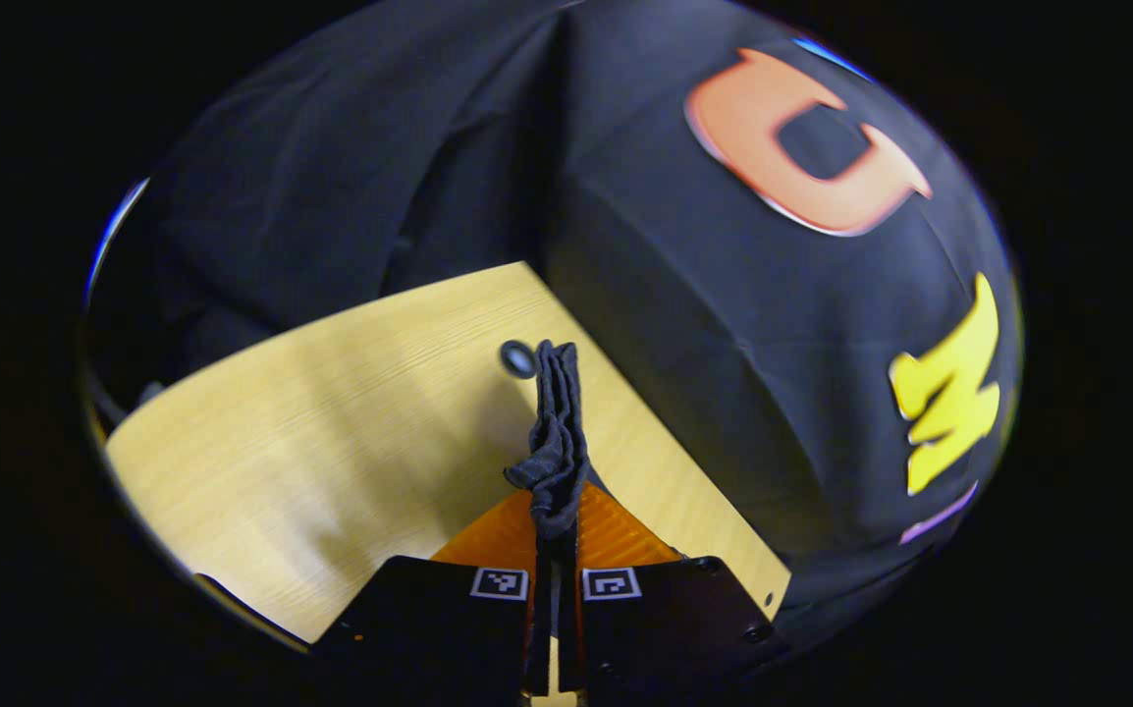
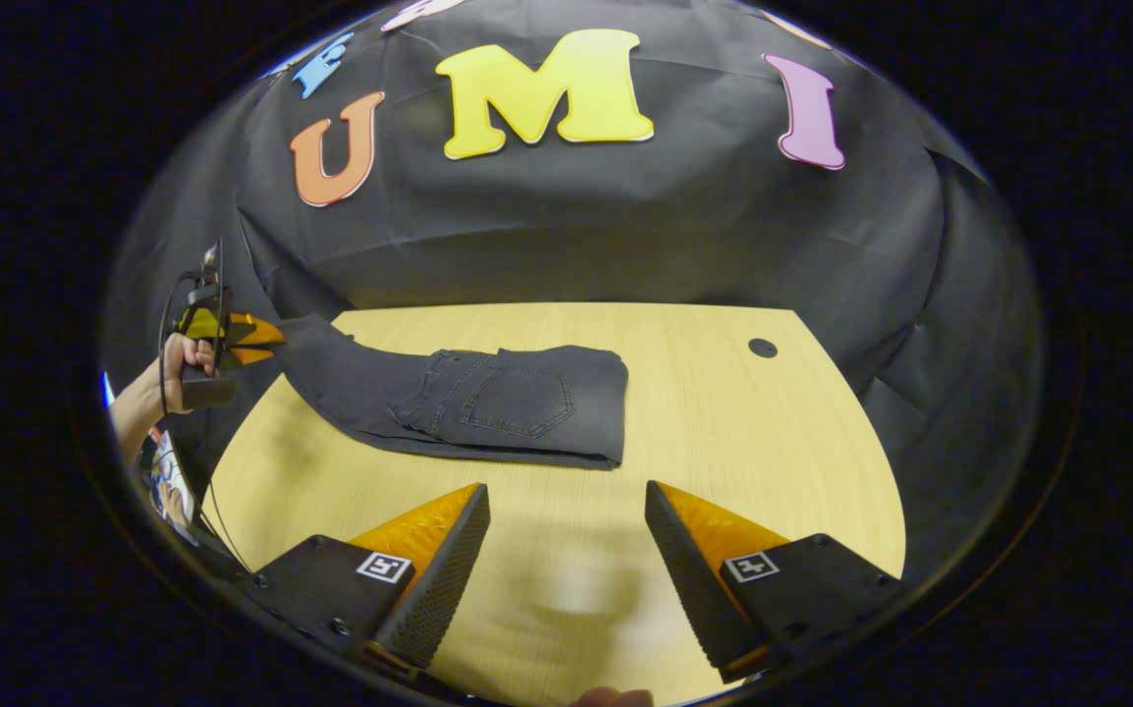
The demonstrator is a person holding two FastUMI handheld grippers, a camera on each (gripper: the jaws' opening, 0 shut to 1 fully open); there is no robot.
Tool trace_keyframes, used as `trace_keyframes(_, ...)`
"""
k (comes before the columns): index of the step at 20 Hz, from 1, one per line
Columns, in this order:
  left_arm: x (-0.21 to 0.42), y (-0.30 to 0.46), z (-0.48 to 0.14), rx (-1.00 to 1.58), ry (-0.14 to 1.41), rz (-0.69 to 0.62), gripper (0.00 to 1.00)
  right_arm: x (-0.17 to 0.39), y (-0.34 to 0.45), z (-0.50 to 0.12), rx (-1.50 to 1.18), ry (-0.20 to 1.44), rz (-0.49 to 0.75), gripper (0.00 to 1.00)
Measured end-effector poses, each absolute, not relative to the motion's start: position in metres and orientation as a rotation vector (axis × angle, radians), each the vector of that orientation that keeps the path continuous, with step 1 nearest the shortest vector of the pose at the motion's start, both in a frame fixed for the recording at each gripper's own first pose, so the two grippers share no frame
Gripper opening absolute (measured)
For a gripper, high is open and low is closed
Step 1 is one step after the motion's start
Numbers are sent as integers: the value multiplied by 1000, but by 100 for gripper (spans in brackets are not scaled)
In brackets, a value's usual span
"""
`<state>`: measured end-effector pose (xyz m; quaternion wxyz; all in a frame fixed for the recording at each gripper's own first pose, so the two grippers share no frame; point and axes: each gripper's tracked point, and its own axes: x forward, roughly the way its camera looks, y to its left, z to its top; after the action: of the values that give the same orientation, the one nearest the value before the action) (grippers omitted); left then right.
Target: Grasp the waist and the cuffs of the jeans and fold them to make the two legs overlap; first hold the waist and fold one-third of the jeans toward the cuffs, then hold the cuffs and fold the remaining one-third in the same direction to finish folding.
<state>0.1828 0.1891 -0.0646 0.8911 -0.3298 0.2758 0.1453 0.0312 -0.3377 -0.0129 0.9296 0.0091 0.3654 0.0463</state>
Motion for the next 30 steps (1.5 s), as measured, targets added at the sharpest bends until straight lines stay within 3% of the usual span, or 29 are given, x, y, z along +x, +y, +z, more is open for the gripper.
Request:
trace_keyframes(3,197,130,-5,-473,495,159,7,16,-352,-2,23,727,72,99)
trace_keyframes(7,205,13,26,-317,436,-3,6,-9,-383,13,36,698,6,99)
trace_keyframes(12,221,-149,-53,-224,498,-184,6,-51,-433,13,84,713,-111,99)
trace_keyframes(17,246,-193,-194,-67,653,-119,6,-92,-486,2,93,776,-222,99)
trace_keyframes(20,263,-182,-238,-16,698,-75,6,-105,-505,-3,103,799,-254,99)
trace_keyframes(25,259,-182,-231,230,677,-56,27,-93,-502,-15,133,819,-216,99)
trace_keyframes(28,252,-181,-219,252,649,-32,45,-77,-492,-13,130,797,-162,99)
trace_keyframes(30,246,-188,-207,202,649,-40,45,-67,-487,-11,122,786,-120,99)
